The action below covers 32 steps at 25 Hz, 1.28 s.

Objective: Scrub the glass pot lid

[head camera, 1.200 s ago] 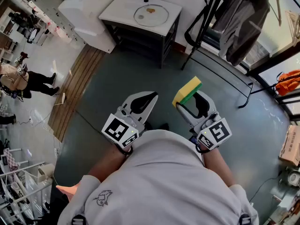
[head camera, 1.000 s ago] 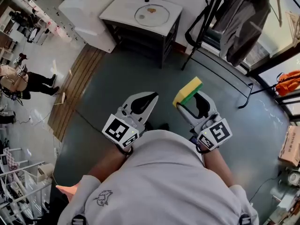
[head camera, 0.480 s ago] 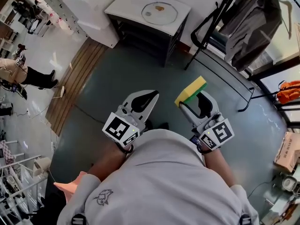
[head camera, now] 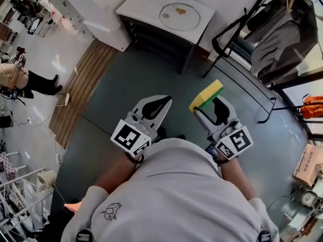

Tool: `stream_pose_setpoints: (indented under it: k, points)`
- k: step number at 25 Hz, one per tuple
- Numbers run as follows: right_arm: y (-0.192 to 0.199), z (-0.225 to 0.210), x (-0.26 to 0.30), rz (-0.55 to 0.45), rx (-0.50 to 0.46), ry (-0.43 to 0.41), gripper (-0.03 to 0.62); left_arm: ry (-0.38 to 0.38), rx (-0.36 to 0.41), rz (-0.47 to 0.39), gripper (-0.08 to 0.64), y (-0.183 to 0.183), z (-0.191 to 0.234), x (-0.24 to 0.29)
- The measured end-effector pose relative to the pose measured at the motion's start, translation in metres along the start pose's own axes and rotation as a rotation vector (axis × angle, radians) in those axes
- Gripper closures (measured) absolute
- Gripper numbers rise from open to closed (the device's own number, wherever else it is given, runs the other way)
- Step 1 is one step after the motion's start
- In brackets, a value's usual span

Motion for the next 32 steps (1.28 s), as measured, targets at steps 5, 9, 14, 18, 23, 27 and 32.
stream_pose_setpoints:
  k: [5, 9, 14, 18, 23, 27, 32]
  points:
    - [-0.014, -0.002, 0.065, -0.010, 0.011, 0.029, 0.299, 0.026, 0.014, 0.007, 0.561, -0.027, 0.065, -0.003]
    - [-0.026, 0.002, 0.112, -0.020, 0.008, 0.038, 0.299, 0.039, 0.030, 0.006, 0.561, -0.048, 0.108, -0.011]
    - [-0.029, 0.004, 0.156, -0.026, 0.021, 0.043, 0.299, 0.038, 0.040, 0.009, 0.561, -0.060, 0.150, -0.020]
    - [-0.027, 0.002, 0.184, -0.011, 0.034, 0.023, 0.299, 0.021, 0.027, 0.012, 0.561, -0.062, 0.176, -0.022]
    - [-0.027, -0.021, 0.213, -0.007, 0.036, 0.002, 0.299, -0.008, 0.013, 0.019, 0.561, -0.059, 0.204, -0.008]
    - [-0.026, -0.053, 0.236, -0.004, 0.050, -0.025, 0.299, -0.043, 0.014, 0.026, 0.561, -0.061, 0.227, 0.016]
    - [-0.034, -0.109, 0.268, 0.000, 0.056, -0.070, 0.299, -0.081, 0.011, 0.029, 0.561, -0.067, 0.258, 0.065]
Point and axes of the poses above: the fingertips, and each gripper's own axes: x forward along the fingers, z to its left, y out of its underside, the point moved 5 cm from there along -x, backward along the fingers, and after that the axes turned 3 degrees about -x, right-handed, at the moved point
